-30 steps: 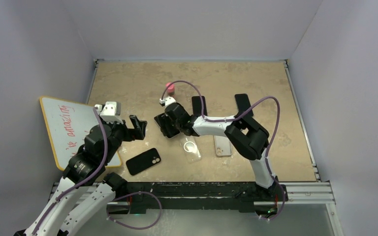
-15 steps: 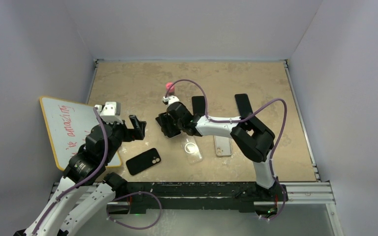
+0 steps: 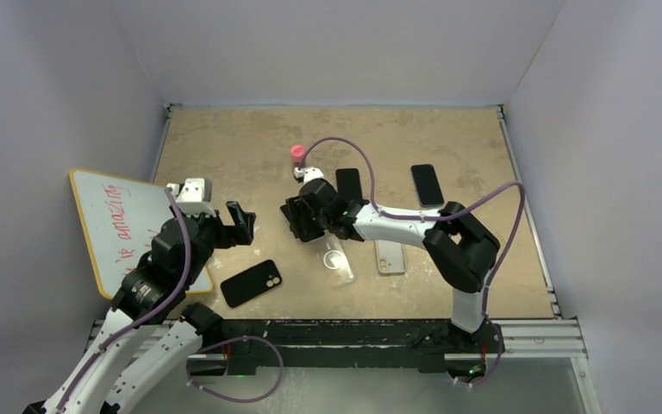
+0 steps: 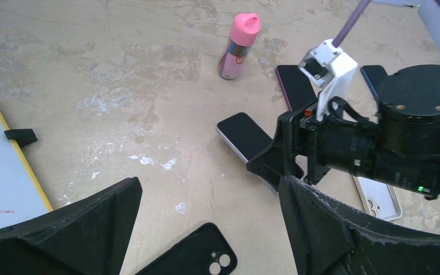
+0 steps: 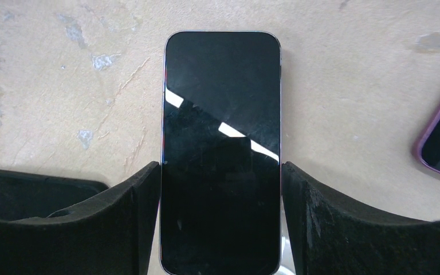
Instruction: Put the phone into the phone case
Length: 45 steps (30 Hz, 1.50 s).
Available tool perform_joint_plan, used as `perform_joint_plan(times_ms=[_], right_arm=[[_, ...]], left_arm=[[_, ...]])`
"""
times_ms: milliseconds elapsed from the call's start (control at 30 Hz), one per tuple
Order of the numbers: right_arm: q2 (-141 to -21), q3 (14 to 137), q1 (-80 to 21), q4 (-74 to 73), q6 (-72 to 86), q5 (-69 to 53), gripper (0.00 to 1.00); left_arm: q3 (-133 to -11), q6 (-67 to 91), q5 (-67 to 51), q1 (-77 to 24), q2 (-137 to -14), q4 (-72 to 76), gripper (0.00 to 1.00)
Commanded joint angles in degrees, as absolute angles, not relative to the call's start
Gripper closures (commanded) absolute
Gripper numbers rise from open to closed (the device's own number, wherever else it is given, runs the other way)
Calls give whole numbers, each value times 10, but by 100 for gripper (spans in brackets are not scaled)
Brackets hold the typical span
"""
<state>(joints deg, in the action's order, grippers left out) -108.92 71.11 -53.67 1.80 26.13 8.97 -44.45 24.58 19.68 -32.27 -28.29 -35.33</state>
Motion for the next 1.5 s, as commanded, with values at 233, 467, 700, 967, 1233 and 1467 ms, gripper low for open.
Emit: perform_joint_plan(times_ms=[233,467,700,967,1233,1467], right_arm=[[-919,628,-514,-57,291,185,71],[-776,538,-489,-170,326,275,71],[-689,465,-458,-223,352,306,71],[-696,412,-431,-165,345,281,72],[-743,375,-418,-102,339,241,72],[-746,355,-418,-92,356,221,68]], left_arm=[[-458,255,203,-320,-289,-344,6],[-456,258,195,-321,-294,-342,6],[-456,259,174,-322,-310,-339,4],[-456,258,160,-322,-326,-338,3],[-454,258,159,-322,-332,-335,3],[-454,258,156,-322,-342,-332,3]])
